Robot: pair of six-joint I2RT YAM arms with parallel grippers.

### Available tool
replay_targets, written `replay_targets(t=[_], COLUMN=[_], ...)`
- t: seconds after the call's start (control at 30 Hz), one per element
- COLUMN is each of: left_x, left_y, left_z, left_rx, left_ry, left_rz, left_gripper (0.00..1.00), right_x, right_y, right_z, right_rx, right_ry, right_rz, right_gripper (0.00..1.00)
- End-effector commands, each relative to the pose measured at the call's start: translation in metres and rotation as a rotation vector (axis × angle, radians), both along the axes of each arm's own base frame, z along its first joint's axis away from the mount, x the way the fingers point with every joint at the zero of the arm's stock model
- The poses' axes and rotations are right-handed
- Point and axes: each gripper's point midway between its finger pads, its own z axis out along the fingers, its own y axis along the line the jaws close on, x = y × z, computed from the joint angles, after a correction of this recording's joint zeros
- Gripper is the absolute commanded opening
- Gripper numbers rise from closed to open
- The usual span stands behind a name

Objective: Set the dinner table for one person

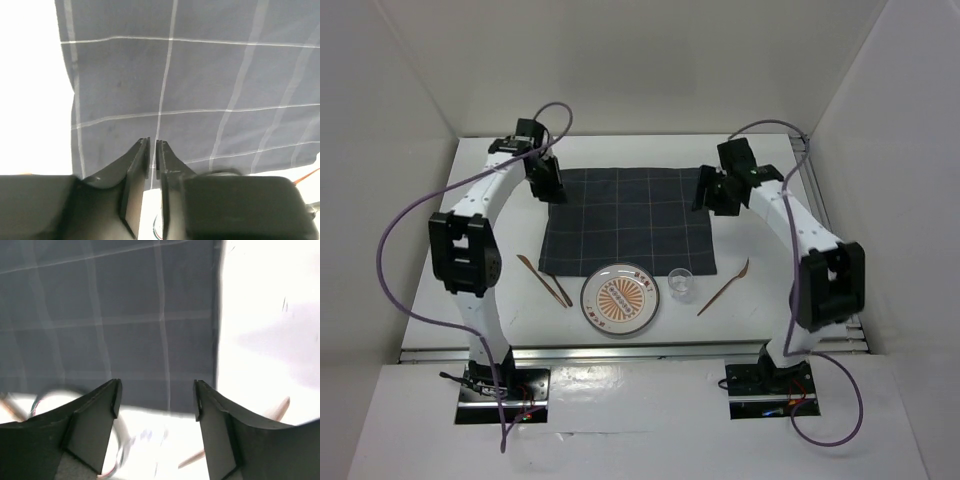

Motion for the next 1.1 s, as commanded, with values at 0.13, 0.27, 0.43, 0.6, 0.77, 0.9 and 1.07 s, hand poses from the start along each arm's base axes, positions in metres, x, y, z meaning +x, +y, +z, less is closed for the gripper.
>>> replay_targets(t=[0.13, 0.27, 0.43, 0.6, 0.77, 0.9, 1.07], left_x=[-0.040, -0.060, -0.075, -0.084, -0.089, -0.090, -0.094], left_y=[0.022, 0.014, 0.010, 0.004, 0.003, 0.004, -0.006], left_z=[0.106, 0.116, 0.106, 0.107, 0.102, 0.098, 0.111], left_rx=[0.051, 0.002, 0.002, 0.002, 0.011, 0.017, -0.026], left_ry=[-0.262, -0.314, -0.285, -0.283, -0.272, -0.263, -0.288], left_rz=[0.106, 0.103, 0.108, 0.098, 0.094, 0.107, 0.075], left_gripper=[0.47, 0.48, 0.48, 0.48, 0.48, 0.47, 0.47], right_x=[-0.119, -0.157, -0.169, -0.162, -0.162, -0.155, -0.139], right_y=[0.025, 0.034, 0.044, 0.038, 0.041, 0.038, 0.024], right_z=[0.011, -0.001, -0.025, -0.048, -0.063, -0.062, -0.030], right_rx=[0.062, 0.124, 0.095, 0.045, 0.027, -0.001, -0.090], right_ry=[0.060, 0.098, 0.142, 0.155, 0.179, 0.159, 0.097], right_rz=[0.051, 0.063, 0.085, 0.060, 0.075, 0.067, 0.034], right_gripper=[0.76, 0.79, 0.76, 0.63, 0.50, 0.34, 0.00])
